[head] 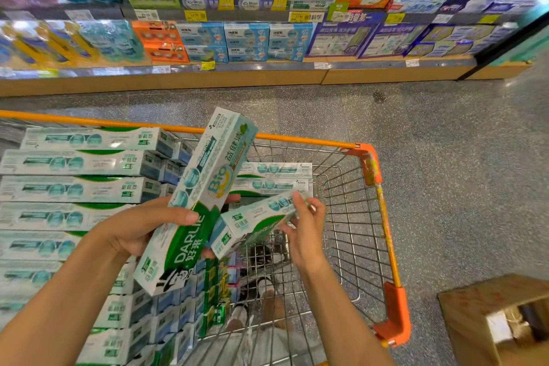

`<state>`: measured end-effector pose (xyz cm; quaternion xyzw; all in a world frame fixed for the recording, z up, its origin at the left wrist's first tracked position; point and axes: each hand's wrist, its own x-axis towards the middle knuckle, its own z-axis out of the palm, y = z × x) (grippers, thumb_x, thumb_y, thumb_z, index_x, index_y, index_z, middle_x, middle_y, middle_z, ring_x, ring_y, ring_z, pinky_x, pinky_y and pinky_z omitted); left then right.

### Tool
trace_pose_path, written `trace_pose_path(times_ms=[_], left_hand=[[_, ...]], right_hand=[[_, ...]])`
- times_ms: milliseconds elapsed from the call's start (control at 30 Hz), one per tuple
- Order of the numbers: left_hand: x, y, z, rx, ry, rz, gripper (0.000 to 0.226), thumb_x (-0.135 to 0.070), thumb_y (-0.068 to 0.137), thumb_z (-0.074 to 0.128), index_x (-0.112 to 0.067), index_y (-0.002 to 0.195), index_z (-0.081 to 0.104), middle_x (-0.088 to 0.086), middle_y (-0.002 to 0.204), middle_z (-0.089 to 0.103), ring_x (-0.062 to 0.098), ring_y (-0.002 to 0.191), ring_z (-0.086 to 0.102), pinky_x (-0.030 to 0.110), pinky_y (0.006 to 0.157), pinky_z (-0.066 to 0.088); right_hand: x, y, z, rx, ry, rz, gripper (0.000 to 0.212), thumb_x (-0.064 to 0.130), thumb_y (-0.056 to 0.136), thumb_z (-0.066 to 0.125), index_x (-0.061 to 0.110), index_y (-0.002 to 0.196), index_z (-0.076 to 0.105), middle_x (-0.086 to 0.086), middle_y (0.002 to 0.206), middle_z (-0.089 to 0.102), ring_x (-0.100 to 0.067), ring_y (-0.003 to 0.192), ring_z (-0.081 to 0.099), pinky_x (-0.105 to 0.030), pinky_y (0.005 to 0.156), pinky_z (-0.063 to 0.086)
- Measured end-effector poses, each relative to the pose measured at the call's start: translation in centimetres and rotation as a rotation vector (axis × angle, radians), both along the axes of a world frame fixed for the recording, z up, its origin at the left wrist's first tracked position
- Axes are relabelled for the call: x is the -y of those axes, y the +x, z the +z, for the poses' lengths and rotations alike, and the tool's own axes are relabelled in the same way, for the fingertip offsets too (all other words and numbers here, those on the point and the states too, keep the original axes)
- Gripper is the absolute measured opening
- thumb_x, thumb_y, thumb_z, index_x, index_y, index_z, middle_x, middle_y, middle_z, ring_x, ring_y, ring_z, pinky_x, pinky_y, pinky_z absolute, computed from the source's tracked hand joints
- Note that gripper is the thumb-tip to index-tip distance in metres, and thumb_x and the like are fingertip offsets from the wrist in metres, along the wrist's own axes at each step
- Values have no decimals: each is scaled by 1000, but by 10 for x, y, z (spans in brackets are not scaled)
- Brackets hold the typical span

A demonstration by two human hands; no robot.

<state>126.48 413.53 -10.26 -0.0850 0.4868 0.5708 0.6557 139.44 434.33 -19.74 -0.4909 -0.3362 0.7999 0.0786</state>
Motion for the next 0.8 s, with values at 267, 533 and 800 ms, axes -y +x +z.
trace_pose_path(times_ms=[267, 533, 800], left_hand=[[-6, -5, -5, -135, -145, 28, 124, -40, 7, 96, -12, 120, 51, 30, 109, 62, 38, 81, 66, 45, 60, 58], [-8, -2, -7, -214, -140, 59, 113, -45, 10, 94, -22, 113, 54, 14, 95, 73, 21, 75, 72, 34, 53, 58], [-21, 6, -4, -251, -122, -35, 110, -48, 12, 94, -17, 110, 55, 5, 87, 74, 18, 68, 70, 28, 53, 56]], right_hand=[[-28, -11, -39, 214, -266, -259, 59, -3, 85, 61, 8, 137, 34, -20, 122, 57, -30, 96, 64, -38, 68, 58], [2, -34, -59, 346, -130, -327, 92, -5, 87, 60, 23, 151, 0, -15, 150, 31, -35, 132, 40, -57, 105, 36], [-1, -53, 4, 410, -381, 333, 36, 14, 98, 50, -2, 130, 46, -19, 128, 56, -28, 100, 61, -33, 87, 50]])
